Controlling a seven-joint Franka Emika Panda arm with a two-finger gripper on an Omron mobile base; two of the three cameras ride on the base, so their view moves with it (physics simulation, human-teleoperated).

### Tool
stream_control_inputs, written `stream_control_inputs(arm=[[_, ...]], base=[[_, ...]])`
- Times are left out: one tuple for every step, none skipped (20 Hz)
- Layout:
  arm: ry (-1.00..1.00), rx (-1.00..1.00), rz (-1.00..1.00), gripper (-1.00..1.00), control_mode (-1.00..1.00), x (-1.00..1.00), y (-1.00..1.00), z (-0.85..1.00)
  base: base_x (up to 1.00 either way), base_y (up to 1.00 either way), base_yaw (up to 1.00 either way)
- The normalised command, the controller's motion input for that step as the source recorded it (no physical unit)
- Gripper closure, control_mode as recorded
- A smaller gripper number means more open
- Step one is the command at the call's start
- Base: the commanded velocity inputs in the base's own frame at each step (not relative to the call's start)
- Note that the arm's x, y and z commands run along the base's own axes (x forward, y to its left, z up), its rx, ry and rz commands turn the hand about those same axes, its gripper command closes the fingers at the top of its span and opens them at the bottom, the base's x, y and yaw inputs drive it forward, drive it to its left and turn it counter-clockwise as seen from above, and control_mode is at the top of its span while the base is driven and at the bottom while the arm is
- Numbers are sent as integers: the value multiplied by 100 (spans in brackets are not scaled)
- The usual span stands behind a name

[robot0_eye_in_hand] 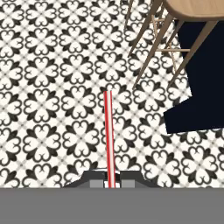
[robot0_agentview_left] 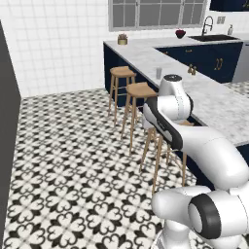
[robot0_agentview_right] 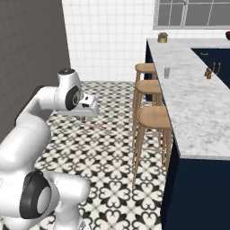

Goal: Take a straw from the drawer in front and place it inside the glass cup on the dining counter.

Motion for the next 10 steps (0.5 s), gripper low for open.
stream_control_inputs(arm=[[0, 0, 0, 100, 100, 0, 0, 0], [0, 0, 0, 100, 100, 0, 0, 0], [0, 0, 0, 100, 100, 0, 0, 0], [0, 0, 0, 100, 100, 0, 0, 0], [0, 0, 0, 100, 100, 0, 0, 0], [0, 0, 0, 100, 100, 0, 0, 0], [0, 0, 0, 100, 100, 0, 0, 0], [0, 0, 0, 100, 100, 0, 0, 0], [0, 0, 0, 100, 100, 0, 0, 0], [0, 0, 0, 100, 100, 0, 0, 0]], base=[[86, 82, -52], [84, 83, -52], [83, 84, -53], [81, 84, -53], [81, 84, -53], [79, 86, -53], [76, 87, -53], [74, 88, -54], [68, 88, -55], [66, 88, -55]])
